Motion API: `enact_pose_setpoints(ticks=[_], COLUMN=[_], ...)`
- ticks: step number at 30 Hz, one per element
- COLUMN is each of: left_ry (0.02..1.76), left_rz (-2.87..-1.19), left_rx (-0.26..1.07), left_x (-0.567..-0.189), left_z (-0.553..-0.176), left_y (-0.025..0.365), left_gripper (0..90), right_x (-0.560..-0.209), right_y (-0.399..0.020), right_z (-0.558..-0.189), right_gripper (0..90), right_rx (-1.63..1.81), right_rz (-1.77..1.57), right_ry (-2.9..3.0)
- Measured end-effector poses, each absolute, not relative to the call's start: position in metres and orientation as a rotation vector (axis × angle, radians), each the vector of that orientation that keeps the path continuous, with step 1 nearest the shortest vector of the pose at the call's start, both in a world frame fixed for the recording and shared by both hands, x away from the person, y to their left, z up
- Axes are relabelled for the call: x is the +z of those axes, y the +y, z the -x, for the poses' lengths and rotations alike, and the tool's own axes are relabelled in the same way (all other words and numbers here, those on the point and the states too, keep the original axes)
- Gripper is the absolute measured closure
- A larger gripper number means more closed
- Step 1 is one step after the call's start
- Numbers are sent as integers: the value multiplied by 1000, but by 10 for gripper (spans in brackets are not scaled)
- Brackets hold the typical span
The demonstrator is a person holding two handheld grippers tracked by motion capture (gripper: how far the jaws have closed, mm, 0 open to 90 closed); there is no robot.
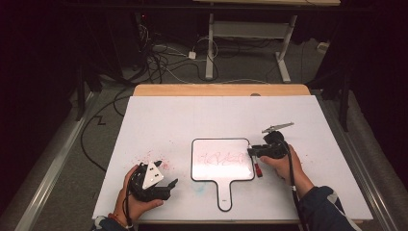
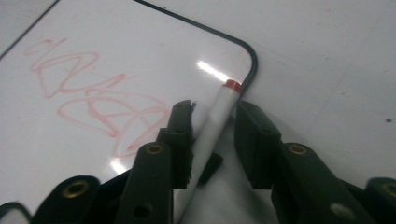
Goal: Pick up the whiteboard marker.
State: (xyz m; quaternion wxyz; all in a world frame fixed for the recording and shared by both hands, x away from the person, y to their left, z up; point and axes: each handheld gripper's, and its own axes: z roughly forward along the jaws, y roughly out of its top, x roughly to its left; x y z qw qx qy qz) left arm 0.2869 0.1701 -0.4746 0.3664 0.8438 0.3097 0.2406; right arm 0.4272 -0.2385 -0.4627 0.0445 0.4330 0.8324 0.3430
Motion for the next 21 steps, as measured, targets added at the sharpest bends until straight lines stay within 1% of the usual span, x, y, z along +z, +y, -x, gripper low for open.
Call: enact_pose_setpoints(ticks=[4,5,7,17,19,20,21], left_ry=[783,790,787,781,779,774,777], left_rz=[-2182,-2186,-2194,-2196,-2184,-2167,-2150], left_rx=[623,608,604,591,587,619,606], left_x=[-475,-476,-476,-477,-476,-473,-471], left_z=[-288,-287,-288,-289,-290,-292,-293], left_y=[168,167,166,163,162,157,154], left_gripper=[189,190,190,194,212,226,227], right_x=[-462,-461,-460,-456,-449,-444,-439], right_y=[-237,-237,-237,-233,-235,-235,-234], right_z=[-425,-425,-424,-421,-418,-416,-414], right_gripper=[750,789,803,811,812,812,812], right_rx=[1044,1050,1046,999,1053,1075,1095], right_rz=[-1312,-1301,-1291,-1237,-1230,-1216,-1198], right_ry=[2552,2554,2551,2552,2528,2518,2507])
